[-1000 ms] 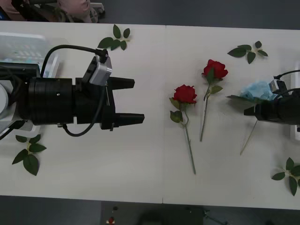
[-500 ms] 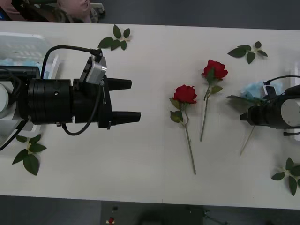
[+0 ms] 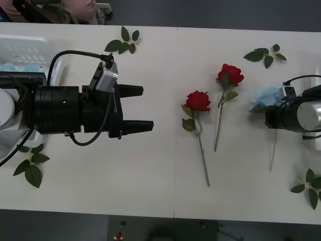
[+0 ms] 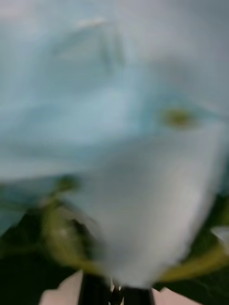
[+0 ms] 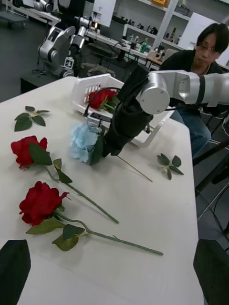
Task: Put the red flowers into the right box and the blue flowers into the left box
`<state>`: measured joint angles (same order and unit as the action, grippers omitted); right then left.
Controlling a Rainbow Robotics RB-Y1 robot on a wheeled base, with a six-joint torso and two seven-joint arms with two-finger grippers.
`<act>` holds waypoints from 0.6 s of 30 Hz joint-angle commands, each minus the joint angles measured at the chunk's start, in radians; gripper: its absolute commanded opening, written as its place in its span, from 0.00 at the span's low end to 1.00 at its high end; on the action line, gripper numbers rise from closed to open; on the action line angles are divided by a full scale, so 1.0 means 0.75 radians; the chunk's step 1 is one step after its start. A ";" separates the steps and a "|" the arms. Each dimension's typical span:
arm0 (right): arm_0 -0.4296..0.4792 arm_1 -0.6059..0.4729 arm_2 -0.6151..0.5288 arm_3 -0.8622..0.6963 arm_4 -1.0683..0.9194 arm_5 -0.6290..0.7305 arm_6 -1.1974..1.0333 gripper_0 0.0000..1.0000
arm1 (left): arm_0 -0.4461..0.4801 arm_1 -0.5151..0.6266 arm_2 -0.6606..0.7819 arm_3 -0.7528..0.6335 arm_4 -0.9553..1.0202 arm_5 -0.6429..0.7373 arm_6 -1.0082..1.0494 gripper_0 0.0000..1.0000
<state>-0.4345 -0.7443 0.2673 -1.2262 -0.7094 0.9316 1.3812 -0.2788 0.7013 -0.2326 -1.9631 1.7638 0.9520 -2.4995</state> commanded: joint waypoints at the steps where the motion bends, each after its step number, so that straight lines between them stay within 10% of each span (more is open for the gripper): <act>1: 0.003 0.002 -0.060 -0.014 -0.073 0.003 -0.011 0.00 | 0.001 0.020 0.032 -0.021 -0.006 0.007 -0.024 1.00; 18: 0.039 -0.137 -0.616 -0.253 -1.114 0.402 0.813 0.00 | 0.004 0.008 0.054 -0.021 -0.004 0.003 -0.024 1.00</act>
<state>-0.3944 -0.8185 -0.1621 -1.3925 -1.4760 1.1988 1.8479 -0.2787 0.7014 -0.2069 -1.9632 1.7634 0.9522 -2.4995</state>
